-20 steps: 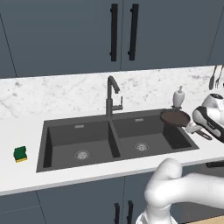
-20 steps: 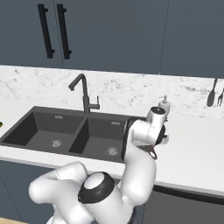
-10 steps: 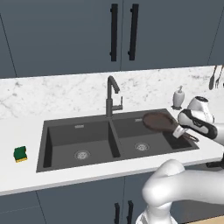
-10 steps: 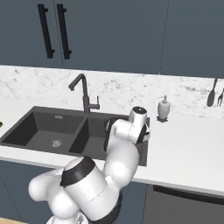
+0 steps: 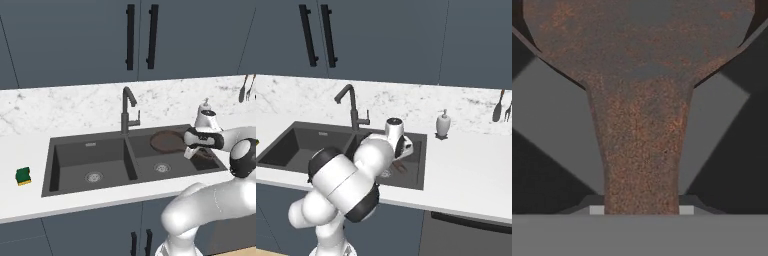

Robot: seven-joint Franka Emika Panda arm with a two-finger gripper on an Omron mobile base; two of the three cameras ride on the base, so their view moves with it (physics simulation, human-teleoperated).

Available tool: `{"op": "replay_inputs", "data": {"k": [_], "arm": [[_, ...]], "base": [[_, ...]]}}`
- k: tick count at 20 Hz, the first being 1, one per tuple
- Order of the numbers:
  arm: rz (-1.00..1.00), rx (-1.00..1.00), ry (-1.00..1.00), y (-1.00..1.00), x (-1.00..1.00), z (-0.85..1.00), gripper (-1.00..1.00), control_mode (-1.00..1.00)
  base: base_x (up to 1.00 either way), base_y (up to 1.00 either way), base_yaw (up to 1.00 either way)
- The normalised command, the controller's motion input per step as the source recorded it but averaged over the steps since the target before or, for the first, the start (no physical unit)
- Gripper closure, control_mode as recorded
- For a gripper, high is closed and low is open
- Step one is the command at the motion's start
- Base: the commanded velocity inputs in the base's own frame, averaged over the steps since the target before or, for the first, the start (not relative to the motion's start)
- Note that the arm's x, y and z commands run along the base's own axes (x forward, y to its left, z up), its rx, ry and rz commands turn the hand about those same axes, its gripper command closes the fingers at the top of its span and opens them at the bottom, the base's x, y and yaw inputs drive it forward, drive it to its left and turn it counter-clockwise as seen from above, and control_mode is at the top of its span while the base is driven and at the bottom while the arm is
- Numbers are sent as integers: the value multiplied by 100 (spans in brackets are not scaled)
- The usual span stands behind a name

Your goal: Pick the pan and sponge and place them into the sink. Then turn on the water.

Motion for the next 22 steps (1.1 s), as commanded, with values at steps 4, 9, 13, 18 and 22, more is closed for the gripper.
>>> {"op": "replay_inputs", "data": {"k": [4,9,13,18,22], "arm": [[7,-14,5,39,42,0,100,-100],[16,-5,4,10,39,0,100,-100],[16,0,3,0,23,-3,100,-100],[13,0,0,0,9,-14,100,-100],[5,0,0,0,1,-26,100,-100]], "base": [[0,0,0],[0,0,0],[0,0,0],[0,0,0],[0,0,0]]}}
